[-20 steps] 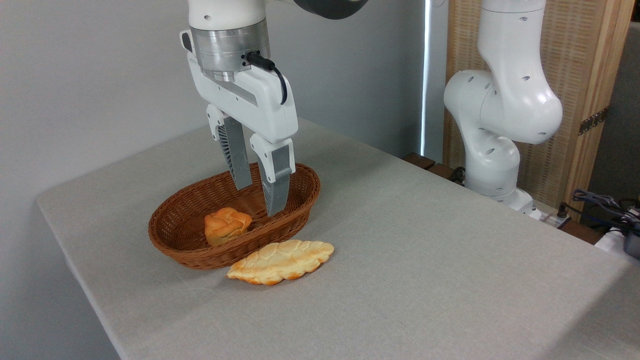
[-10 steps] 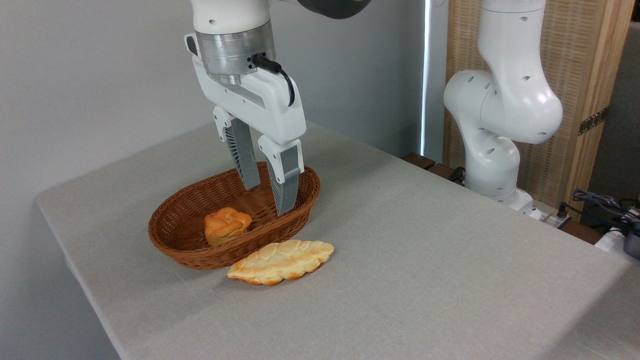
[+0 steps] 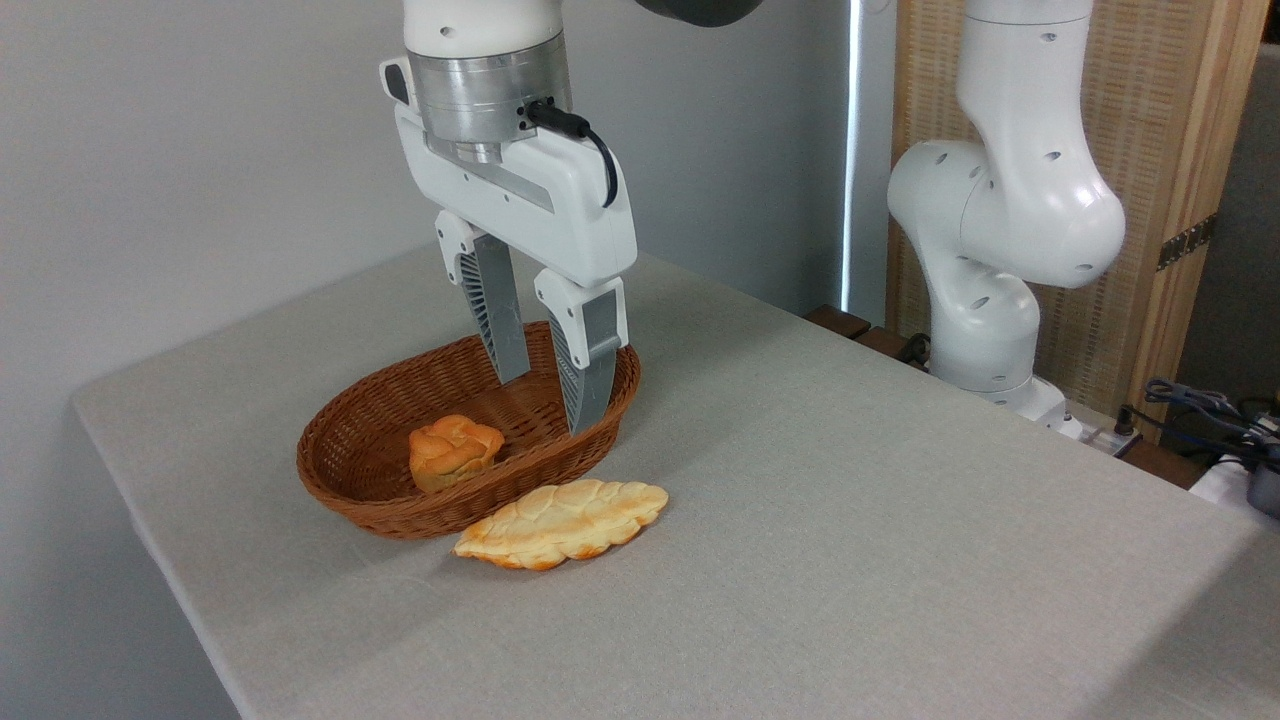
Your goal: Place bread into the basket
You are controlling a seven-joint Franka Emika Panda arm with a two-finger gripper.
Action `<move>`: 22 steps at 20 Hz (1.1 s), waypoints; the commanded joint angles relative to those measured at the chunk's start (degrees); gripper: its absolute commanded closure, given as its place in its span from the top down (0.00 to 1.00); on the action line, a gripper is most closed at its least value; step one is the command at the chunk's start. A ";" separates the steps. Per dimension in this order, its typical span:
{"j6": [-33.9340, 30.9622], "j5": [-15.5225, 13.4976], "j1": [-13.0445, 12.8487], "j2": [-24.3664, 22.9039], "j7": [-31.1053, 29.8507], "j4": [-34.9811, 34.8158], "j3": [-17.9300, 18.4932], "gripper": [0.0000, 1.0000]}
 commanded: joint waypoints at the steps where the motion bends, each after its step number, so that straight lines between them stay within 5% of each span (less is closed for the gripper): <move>1: -1.06 0.72 -0.59 -0.39 5.66 -0.51 0.55 1.00; 4: 0.08 1.42 -0.85 -1.35 6.37 -3.40 0.28 1.00; 6: 4.98 5.45 -1.20 -3.89 9.43 -9.18 -0.07 1.00; 10: 10.63 6.17 -1.20 -7.51 14.62 -16.33 0.02 1.00; 18: 10.63 7.40 -1.29 -6.81 31.66 -21.86 -0.07 1.00; 22: 11.07 9.15 -4.36 -4.79 32.56 -23.89 -0.24 1.00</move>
